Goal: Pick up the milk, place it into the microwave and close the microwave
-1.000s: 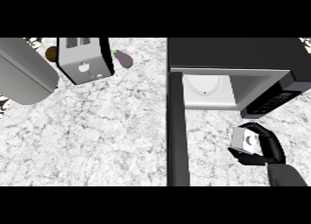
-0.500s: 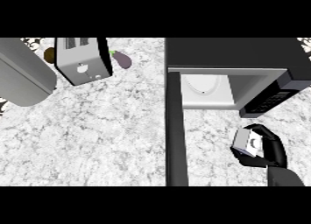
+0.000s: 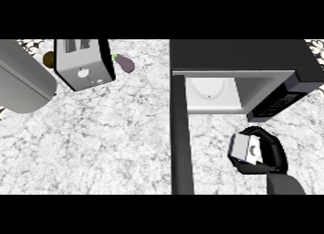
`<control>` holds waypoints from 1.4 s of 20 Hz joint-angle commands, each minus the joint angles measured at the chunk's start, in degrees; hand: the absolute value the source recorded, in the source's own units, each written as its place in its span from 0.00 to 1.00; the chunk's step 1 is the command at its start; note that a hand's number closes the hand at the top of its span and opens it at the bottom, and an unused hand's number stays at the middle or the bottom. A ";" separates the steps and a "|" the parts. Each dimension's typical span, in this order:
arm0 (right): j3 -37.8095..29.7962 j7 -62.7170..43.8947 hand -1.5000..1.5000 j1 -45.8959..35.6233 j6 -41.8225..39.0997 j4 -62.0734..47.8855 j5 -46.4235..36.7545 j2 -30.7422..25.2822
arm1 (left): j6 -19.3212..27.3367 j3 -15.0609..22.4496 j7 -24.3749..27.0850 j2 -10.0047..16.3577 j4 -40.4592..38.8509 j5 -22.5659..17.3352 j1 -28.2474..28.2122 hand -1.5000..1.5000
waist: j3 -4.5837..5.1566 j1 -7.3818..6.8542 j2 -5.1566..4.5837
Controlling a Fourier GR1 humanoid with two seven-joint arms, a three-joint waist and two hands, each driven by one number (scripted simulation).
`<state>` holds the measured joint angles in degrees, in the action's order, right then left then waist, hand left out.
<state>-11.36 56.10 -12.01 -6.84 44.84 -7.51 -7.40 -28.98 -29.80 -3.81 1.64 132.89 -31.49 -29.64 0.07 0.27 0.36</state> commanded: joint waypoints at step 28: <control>1.83 -25.77 1.00 -32.18 30.43 -13.29 -16.81 2.57 | -6.32 -4.95 -1.28 -1.29 -2.56 -1.63 2.71 0.00 | -0.13 -2.43 -0.92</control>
<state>-8.38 27.87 -39.43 18.63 40.92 -22.22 -4.95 -34.36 -35.11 -5.29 1.59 129.54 -34.00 -26.53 -0.09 -1.81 -0.46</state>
